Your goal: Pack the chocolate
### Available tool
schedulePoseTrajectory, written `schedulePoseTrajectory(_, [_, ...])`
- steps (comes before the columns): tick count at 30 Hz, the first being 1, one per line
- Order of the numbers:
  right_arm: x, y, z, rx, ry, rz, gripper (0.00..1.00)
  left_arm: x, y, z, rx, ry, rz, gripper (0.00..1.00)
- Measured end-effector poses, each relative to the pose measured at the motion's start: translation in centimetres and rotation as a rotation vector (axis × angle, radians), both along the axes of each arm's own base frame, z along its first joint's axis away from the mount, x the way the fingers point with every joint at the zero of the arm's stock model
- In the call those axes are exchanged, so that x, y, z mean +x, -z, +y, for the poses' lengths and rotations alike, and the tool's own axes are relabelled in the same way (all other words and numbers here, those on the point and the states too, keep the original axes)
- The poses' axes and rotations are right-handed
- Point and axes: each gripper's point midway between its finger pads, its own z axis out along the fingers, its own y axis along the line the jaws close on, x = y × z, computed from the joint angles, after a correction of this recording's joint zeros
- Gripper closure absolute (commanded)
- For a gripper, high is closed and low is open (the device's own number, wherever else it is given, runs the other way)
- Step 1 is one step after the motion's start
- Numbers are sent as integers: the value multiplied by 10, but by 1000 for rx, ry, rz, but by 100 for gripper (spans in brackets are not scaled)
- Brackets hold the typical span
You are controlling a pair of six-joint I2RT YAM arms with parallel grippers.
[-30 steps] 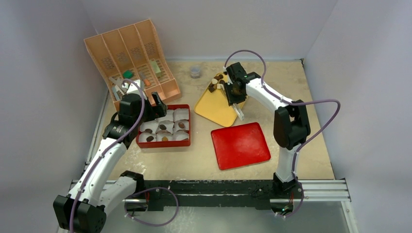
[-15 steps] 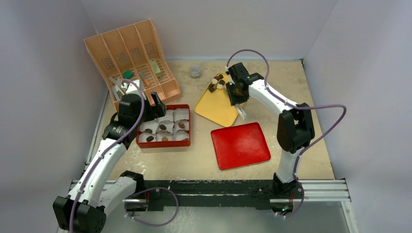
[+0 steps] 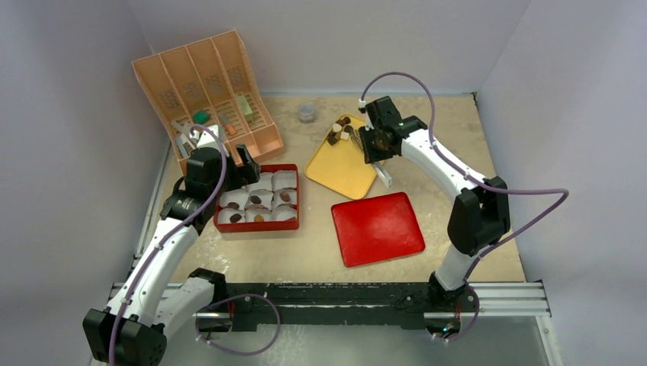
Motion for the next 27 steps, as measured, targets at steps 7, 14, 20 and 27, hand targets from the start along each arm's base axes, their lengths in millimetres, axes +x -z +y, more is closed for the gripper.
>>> schedulePoseTrajectory(7, [-12, -14, 18, 27, -55, -21, 79, -1, -4, 4, 8, -20, -15, 11])
schedulePoseTrajectory(14, [-41, -29, 61, 74, -181, -37, 79, -3, -7, 14, 27, -62, -28, 11])
schedulePoseTrajectory(20, [-74, -34, 105, 146, -299, -6, 79, -4, -9, 23, 49, -104, -34, 11])
schedulePoseTrajectory(27, [-97, -36, 147, 179, -398, 10, 78, -7, -17, 33, 65, -154, -66, 11])
